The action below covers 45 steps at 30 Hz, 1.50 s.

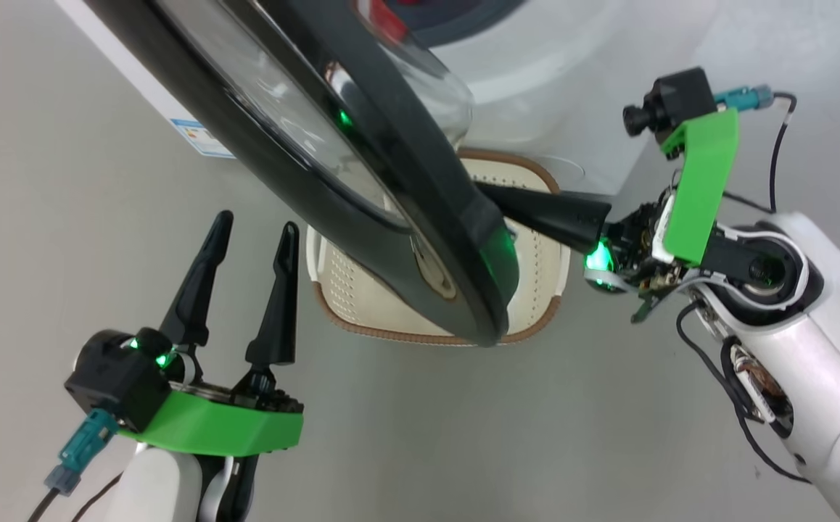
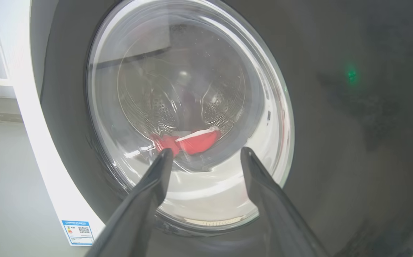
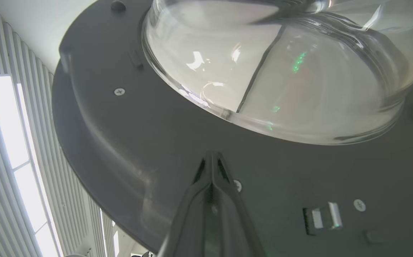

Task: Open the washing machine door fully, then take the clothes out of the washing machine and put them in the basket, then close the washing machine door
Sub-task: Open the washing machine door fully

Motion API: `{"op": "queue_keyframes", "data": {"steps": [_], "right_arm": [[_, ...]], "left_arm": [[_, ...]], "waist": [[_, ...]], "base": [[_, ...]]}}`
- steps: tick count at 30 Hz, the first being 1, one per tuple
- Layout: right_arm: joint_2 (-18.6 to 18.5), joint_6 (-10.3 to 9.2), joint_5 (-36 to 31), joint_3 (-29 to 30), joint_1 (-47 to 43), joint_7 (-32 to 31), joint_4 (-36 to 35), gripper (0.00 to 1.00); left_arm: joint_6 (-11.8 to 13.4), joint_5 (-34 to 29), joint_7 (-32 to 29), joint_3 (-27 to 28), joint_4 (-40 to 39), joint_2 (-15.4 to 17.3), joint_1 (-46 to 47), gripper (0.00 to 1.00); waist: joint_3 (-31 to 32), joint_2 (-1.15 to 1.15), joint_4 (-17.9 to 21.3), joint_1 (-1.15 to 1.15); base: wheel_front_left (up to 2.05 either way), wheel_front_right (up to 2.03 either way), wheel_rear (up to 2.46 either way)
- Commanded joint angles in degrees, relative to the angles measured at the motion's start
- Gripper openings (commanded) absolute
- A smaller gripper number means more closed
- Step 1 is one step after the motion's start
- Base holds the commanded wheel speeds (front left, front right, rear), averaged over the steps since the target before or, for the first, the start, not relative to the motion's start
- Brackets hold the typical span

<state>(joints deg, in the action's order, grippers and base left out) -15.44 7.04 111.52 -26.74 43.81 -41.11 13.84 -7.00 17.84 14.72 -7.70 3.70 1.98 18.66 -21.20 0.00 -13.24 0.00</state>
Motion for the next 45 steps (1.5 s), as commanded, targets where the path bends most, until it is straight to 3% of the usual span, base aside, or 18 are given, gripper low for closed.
{"op": "queue_keyframes", "data": {"steps": [1,18,39,45], "right_arm": [[0.64,0.45,1.1,-1.11,-1.91,-0.27,-2.08,0.0],[-1.37,0.45,3.66,-6.92,-6.12,0.75,-4.47,0.0],[-3.22,0.45,5.67,-12.69,-7.85,2.89,-3.43,0.0],[-2.71,0.45,5.53,-14.64,-7.26,3.31,-2.64,0.0]], "left_arm": [[0.42,0.53,0.28,2.05,-1.16,0.9,-0.78,1.0],[2.09,0.95,0.28,1.74,0.33,0.9,-3.79,1.0],[3.46,1.88,0.28,0.3,2.11,0.9,-6.68,1.0],[3.85,2.03,0.28,0.43,2.19,0.9,-7.47,1.0]], "waist": [[1.68,0.0,-1.4,0.0],[7.31,0.0,-6.29,0.0],[11.87,0.0,-16.33,0.0],[12.19,0.0,-17.58,0.0]], "base": [[0.0,0.0,0.0],[0.0,0.0,0.0],[0.0,0.0,0.0],[0.0,0.0,0.0]]}}
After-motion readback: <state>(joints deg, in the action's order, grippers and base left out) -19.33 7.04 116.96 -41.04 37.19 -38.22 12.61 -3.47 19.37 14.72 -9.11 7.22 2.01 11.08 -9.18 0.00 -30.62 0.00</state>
